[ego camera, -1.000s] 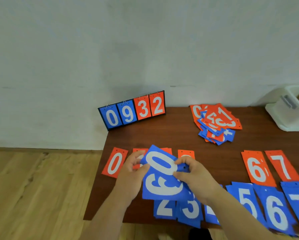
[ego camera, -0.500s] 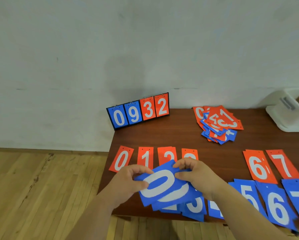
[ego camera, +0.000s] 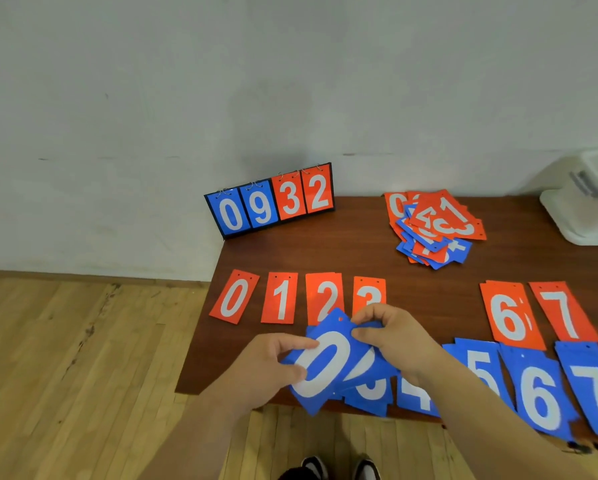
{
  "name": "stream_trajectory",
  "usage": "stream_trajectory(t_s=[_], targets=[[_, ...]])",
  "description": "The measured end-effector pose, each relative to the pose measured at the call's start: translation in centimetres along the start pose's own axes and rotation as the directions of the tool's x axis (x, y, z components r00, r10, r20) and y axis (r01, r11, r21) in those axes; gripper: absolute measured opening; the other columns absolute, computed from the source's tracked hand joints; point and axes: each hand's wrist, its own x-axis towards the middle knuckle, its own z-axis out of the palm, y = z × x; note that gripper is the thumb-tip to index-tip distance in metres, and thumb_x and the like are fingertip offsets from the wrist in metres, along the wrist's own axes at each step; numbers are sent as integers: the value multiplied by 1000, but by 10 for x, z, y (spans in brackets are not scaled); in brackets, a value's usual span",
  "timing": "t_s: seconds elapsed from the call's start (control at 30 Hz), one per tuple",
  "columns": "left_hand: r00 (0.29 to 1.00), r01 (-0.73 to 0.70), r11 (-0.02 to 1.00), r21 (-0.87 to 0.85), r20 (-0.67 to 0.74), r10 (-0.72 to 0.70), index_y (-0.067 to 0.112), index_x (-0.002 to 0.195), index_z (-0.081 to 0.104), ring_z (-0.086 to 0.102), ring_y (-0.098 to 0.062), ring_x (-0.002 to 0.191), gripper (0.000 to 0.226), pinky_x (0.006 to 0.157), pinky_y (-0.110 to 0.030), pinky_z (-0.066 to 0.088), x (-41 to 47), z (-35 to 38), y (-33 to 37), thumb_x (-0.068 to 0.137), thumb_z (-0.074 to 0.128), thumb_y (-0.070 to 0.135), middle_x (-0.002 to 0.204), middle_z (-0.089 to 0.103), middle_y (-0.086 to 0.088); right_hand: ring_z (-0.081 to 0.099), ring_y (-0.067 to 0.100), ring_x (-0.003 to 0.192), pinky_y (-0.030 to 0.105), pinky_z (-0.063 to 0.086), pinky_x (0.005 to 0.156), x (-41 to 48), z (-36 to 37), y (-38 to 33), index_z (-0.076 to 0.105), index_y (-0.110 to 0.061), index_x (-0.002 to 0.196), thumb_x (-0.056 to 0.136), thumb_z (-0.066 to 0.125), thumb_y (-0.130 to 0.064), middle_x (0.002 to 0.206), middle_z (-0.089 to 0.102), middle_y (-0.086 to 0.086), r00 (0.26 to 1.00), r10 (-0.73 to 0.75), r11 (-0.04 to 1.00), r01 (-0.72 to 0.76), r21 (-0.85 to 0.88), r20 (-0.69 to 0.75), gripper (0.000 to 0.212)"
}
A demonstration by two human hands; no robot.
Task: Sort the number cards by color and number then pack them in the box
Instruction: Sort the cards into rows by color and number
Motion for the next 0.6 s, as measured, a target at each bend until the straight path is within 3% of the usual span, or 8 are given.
stream_trajectory(t_s=[0.2,0.37,0.43,0.5,0.6], targets=[[999,10,999,-40,-48,-12,31,116,76,69,-6,109,42,88,-32,61,1,3,-22,88,74,0,119,72,11,63,53,105,67,55,83,-1,3,9,76,-28,87,86,76,-9,103,73,20,999,4,991,1,-136,36,18],[990,-18,1000,-18,-141,15,28,123,72,68,-3,109,36,86,-29,61,6,-21,-38,93,72,8,116,72,15,72,33,94,54,61,82,10,22,14,74,-19,89,88,75,-7,101,74,3,998,37,984,-46,-174,-53,12],[969,-19,1000,-1,-246,18,29,122,71,67,-4,109,37,83,-24,61,8,-36,-49,92,73,8,117,71,15,72,28,88,42,63,71,14,41,16,73,-17,90,90,73,-7,99,74,6,993,50,988,-65,-138,-111,11],[950,-10,1000,-7,-311,8,33,118,71,68,-5,105,38,74,-19,60,12,-54,-61,90,74,7,112,72,13,70,24,84,30,54,57,19,63,17,71,-16,93,93,71,-8,98,73,8,985,68,989,-87,-117,-156,9],[954,19,1000,25,-300,-11,41,112,65,69,-10,101,41,78,-25,60,14,-76,-76,89,74,9,103,71,10,71,25,83,31,53,57,29,93,21,70,-18,94,92,72,-11,96,74,6,975,77,992,-97,-85,-210,7]])
